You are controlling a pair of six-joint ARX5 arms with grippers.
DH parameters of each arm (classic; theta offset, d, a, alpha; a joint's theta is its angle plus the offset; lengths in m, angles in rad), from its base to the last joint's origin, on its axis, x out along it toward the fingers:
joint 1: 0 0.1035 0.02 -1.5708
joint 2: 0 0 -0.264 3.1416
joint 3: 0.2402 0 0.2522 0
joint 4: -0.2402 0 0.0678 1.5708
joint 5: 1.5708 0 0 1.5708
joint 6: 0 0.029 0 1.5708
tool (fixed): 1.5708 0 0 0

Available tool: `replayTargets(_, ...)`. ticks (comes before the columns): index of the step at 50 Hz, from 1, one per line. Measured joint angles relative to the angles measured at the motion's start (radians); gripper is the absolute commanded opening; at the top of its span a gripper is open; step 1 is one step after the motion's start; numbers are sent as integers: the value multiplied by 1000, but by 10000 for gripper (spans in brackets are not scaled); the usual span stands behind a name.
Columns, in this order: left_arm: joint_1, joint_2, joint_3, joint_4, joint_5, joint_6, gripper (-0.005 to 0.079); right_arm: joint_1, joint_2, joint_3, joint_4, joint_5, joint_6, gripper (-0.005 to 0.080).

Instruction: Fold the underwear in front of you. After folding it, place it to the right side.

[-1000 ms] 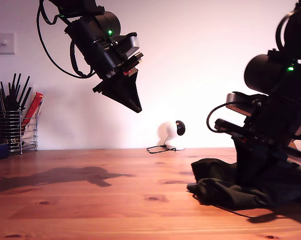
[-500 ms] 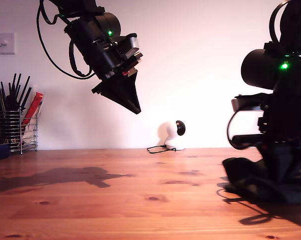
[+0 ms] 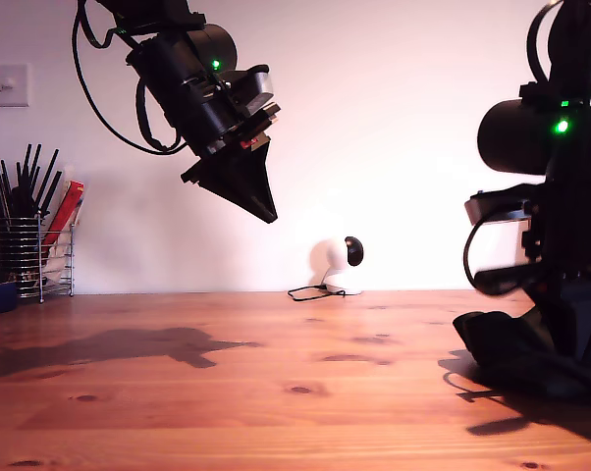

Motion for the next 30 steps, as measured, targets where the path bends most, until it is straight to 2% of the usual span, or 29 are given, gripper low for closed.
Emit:
replayTargets(13,1,-15,0,32,-9,2,-19,0,-80,70,19,-19,-8,-13)
replayTargets(30,1,-112,0,89,-10,2,-19,22,-269,70,196,-83,-13,-13)
